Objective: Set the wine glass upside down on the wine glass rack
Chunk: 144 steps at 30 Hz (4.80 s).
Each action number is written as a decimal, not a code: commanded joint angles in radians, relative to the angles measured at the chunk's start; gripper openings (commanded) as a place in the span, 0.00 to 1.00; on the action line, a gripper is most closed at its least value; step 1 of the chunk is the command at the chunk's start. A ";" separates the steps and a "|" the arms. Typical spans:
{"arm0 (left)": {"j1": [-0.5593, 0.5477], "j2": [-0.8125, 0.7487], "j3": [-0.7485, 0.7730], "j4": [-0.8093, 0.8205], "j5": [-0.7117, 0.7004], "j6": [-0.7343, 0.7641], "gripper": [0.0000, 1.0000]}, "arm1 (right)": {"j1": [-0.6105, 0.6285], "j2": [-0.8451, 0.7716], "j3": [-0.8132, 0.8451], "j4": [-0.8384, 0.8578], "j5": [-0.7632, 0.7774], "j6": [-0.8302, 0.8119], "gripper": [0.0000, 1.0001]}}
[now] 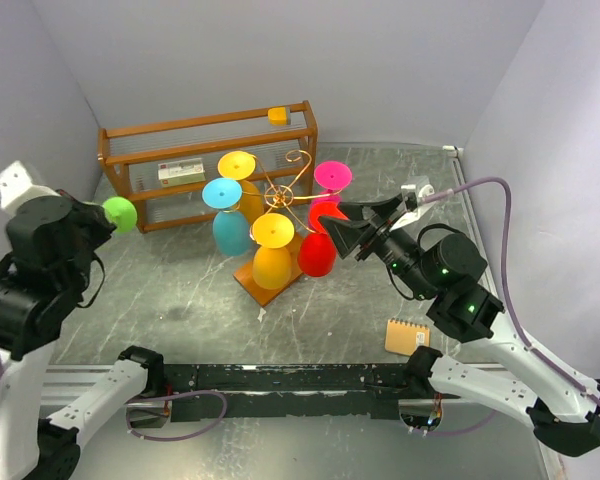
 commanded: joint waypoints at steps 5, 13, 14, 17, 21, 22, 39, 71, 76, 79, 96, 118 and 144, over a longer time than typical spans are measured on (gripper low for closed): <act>0.008 -0.051 0.177 0.172 0.085 0.125 0.07 | 0.003 0.000 -0.019 0.090 0.103 0.137 0.54; 0.008 -0.139 0.010 0.619 0.439 0.210 0.07 | 0.002 0.032 0.006 0.193 0.073 0.250 0.55; 0.008 -0.139 0.001 0.655 0.465 0.209 0.07 | 0.002 0.040 0.014 0.211 0.059 0.261 0.55; 0.009 -0.142 -0.031 0.782 0.558 0.204 0.07 | 0.003 0.071 0.031 0.277 0.025 0.288 0.56; 0.008 -0.137 -0.094 0.961 0.642 0.171 0.07 | 0.002 0.139 0.070 0.369 0.045 0.371 0.59; 0.008 -0.131 -0.104 0.991 0.660 0.156 0.07 | 0.003 0.163 0.080 0.387 0.055 0.401 0.60; 0.008 0.099 -0.155 1.382 0.997 -0.096 0.07 | 0.000 0.568 0.424 0.446 0.042 0.792 0.65; 0.008 0.142 -0.258 1.546 1.213 -0.237 0.07 | 0.001 0.713 0.493 0.536 0.203 1.085 0.36; 0.008 0.141 -0.256 1.525 1.238 -0.235 0.07 | 0.001 0.720 0.477 0.597 0.179 1.068 0.28; 0.008 0.149 -0.242 1.481 1.255 -0.231 0.07 | 0.001 0.730 0.481 0.631 0.161 1.045 0.21; 0.008 0.123 -0.146 1.120 1.114 -0.107 0.69 | 0.000 0.624 0.411 0.810 0.242 0.491 0.00; 0.007 0.337 0.034 1.248 1.423 -0.386 0.84 | 0.001 0.396 0.312 0.434 -0.001 -0.597 0.00; -0.147 0.545 0.097 1.262 1.423 -0.483 0.37 | -0.001 0.421 0.319 0.275 -0.081 -0.869 0.00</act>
